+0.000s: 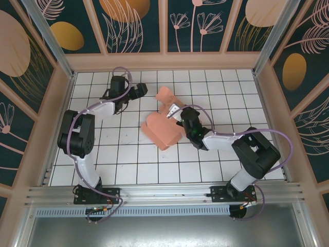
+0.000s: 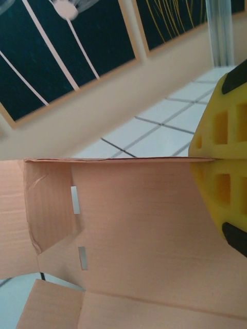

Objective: Fold the paper box

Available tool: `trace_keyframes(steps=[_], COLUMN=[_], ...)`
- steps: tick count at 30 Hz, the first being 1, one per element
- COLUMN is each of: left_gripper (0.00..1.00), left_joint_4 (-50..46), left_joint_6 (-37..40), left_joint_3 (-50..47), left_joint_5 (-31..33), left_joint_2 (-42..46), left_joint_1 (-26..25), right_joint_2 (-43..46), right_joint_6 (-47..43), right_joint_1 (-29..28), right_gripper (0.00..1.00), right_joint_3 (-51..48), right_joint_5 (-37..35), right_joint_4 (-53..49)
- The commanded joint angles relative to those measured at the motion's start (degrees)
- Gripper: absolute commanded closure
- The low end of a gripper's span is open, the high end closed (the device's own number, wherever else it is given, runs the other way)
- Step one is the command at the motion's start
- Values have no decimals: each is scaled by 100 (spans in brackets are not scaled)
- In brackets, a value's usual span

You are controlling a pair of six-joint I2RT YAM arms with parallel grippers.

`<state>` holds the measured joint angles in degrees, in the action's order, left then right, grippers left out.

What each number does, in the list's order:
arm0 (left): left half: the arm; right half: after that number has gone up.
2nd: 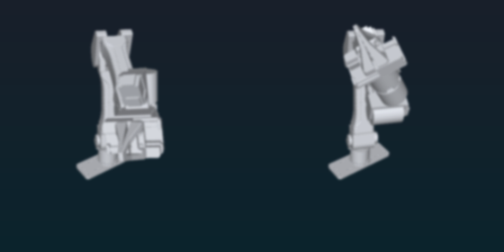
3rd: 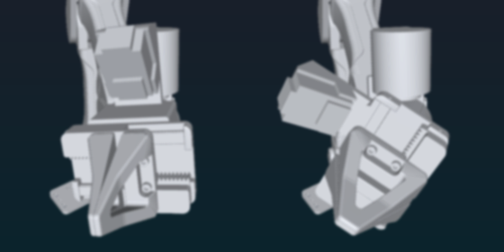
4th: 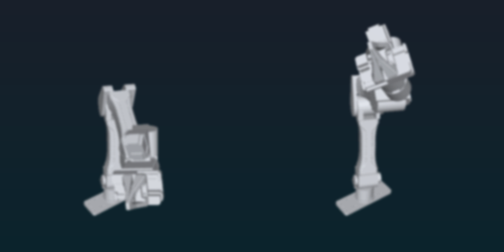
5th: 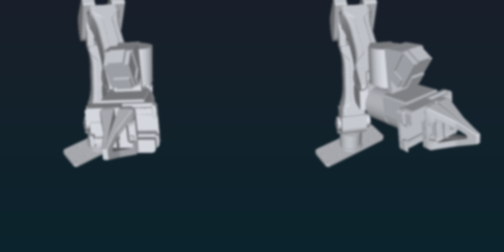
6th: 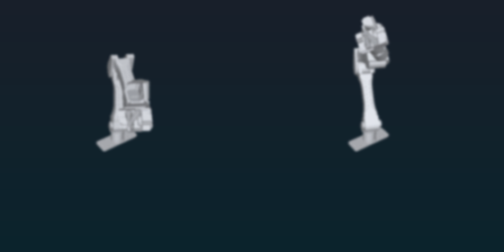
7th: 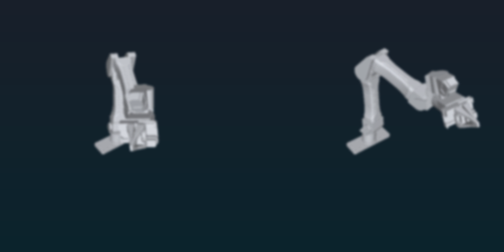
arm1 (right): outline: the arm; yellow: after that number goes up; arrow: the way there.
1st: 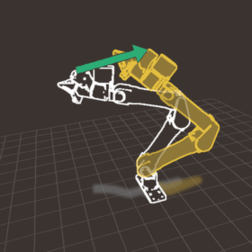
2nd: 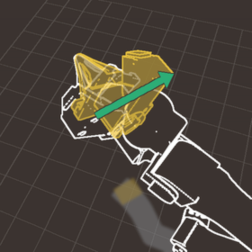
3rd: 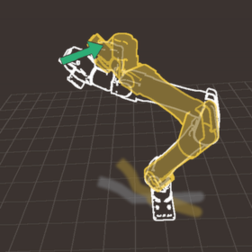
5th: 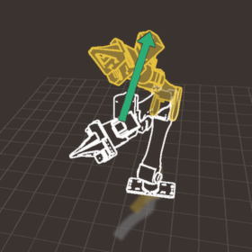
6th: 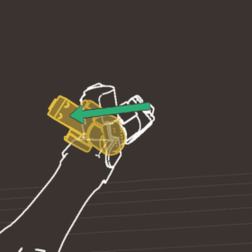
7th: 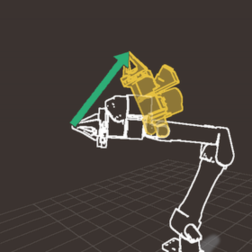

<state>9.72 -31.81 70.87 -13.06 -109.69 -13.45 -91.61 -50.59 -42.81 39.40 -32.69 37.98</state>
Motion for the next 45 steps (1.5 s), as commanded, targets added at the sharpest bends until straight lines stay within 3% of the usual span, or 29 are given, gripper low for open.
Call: trace_keyframes(steps=[1, 13, 18, 25, 32, 45], left_gripper=[2, 3, 3, 3, 7, 14], left_joint_4=[-478, -980, -1170, -1203, -1396, -1593], left_joint_6=[190, 835, 887, 935, 1132, 1749], left_joint_3=[559, 1379, 1475, 1804, 2414, 2320], left_joint_5=[-258, -324, 5, -219, -898, -1460], left_joint_2=[-458, -1282, -1424, -1753, -2291, -2213], left_joint_1=[82, 88, 102, 113, 78, -283], right_joint_2=[-146, -363, -823, -1435, -1471, -1661], right_joint_6=[-958, -1791, -2481, -3044, -2711, -2670], right_joint_1=[-137, -331, -359, -404, -448, -431], right_gripper=[100, 100, 100, 100, 100, 100], right_joint_3=[-143, -272, -434, -416, -419, -353], right_joint_5=[-401, 121, -66, -352, -205, -249], right_joint_4=[1167, 1772, 2746, 3829, 3478, 3587])
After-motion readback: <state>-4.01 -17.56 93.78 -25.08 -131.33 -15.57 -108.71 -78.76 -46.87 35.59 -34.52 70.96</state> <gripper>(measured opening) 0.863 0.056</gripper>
